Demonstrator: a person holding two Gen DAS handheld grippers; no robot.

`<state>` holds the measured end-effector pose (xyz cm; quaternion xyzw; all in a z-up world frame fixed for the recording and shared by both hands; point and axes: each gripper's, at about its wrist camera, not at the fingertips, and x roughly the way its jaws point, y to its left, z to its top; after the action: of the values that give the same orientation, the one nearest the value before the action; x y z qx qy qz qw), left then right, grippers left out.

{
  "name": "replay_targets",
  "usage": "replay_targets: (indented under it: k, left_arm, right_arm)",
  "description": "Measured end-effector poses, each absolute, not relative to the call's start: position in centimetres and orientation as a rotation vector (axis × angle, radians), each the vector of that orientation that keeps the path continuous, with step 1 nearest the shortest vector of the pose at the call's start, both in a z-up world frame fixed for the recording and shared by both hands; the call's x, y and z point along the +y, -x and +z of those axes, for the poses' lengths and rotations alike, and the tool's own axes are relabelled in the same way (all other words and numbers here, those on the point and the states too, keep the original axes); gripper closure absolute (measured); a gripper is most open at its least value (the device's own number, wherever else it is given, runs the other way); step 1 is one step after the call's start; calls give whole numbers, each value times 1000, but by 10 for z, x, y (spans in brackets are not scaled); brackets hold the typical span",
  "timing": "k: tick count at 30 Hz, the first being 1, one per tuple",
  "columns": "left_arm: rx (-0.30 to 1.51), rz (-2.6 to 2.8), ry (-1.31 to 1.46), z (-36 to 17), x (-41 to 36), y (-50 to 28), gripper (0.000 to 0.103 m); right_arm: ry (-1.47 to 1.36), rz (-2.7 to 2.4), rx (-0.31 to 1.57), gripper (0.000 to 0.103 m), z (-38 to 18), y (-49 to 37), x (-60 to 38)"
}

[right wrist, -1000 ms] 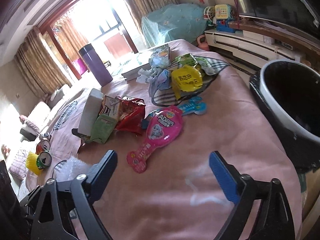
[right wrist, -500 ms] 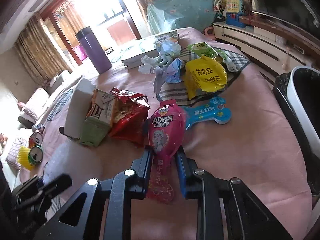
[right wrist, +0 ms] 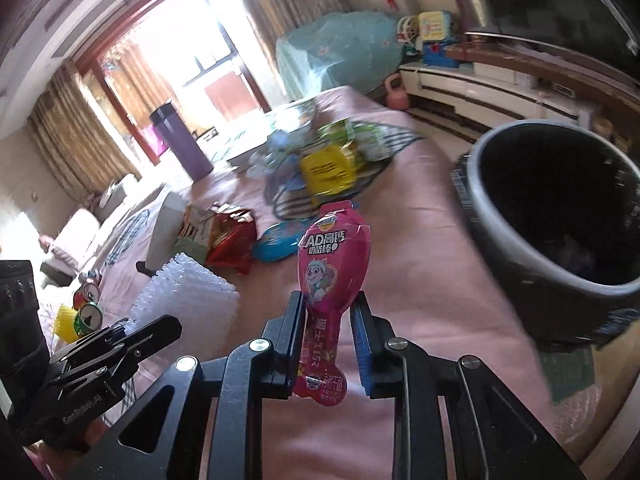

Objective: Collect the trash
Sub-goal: 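Grasp the pink lollipop toy with the right tool, then carry the foam net and pink toy to the bin and release both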

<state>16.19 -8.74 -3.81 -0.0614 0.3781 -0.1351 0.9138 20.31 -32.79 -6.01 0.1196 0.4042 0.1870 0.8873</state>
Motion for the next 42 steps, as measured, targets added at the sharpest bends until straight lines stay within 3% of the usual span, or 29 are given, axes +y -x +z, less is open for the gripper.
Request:
replay_targets:
  k: [20, 42]
  left_arm:
    - [761, -458, 26, -11, -196, -199, 82]
    - [819, -535, -8, -13, -280, -263, 81]
  right_arm:
    - [-315, 209, 733, 80, -30, -196, -439]
    - [-335, 136, 778, 80, -41, -237, -498]
